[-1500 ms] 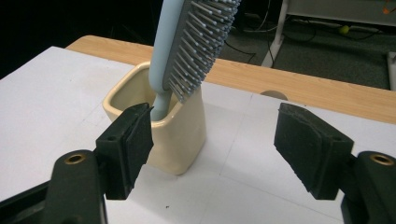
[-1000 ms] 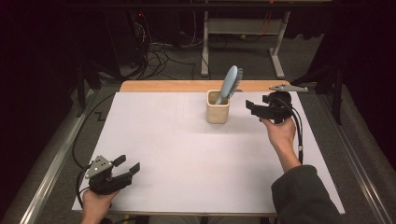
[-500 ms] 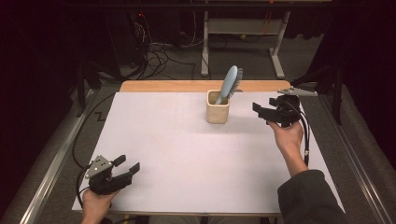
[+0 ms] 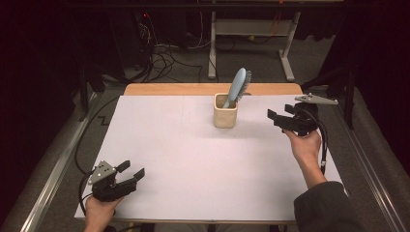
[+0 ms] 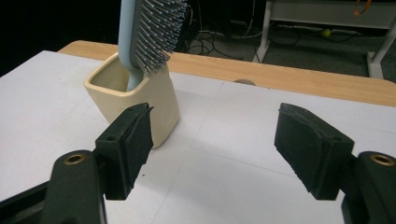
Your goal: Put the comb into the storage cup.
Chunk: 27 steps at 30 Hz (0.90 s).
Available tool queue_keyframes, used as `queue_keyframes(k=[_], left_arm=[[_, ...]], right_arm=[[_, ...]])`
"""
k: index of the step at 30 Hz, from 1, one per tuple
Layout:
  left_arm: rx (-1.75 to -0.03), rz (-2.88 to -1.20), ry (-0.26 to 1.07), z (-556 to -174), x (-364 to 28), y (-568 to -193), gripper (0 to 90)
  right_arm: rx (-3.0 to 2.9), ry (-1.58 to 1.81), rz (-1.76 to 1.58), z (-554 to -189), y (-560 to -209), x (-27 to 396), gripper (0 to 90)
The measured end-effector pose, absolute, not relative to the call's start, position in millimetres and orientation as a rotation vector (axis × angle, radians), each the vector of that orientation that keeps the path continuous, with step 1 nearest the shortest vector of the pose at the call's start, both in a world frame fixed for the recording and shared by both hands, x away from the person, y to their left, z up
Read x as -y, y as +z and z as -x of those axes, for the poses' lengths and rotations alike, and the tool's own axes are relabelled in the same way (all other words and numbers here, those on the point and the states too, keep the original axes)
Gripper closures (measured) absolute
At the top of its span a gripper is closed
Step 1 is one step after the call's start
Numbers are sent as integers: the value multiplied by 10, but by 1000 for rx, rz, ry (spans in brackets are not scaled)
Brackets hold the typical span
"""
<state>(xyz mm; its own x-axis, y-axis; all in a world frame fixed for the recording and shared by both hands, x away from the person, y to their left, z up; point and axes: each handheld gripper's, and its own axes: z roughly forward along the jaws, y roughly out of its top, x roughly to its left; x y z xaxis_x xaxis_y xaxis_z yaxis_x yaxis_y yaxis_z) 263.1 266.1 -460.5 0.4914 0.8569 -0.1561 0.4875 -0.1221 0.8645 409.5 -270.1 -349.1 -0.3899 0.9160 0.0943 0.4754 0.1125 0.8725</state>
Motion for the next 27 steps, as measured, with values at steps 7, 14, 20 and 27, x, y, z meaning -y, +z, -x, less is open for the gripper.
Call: queue_keyframes(k=[7, 14, 20, 27], left_arm=[[-1140, -1770, 478, -2634, -2660, -4607, 332], [-1142, -1769, 478, -2635, -2662, -4607, 332], [-1144, -1769, 478, -2637, -2664, -4607, 332], [-1144, -1769, 477, -2636, -2664, -4608, 332]], right_arm=[[-1916, 1211, -1351, -4044, -3492, 2780, 282], [-1919, 1207, -1339, -4003, -3477, 2829, 282], [-1925, 1206, -1329, -3966, -3476, 2855, 281], [-1923, 1212, -1323, -3920, -3464, 2889, 280]])
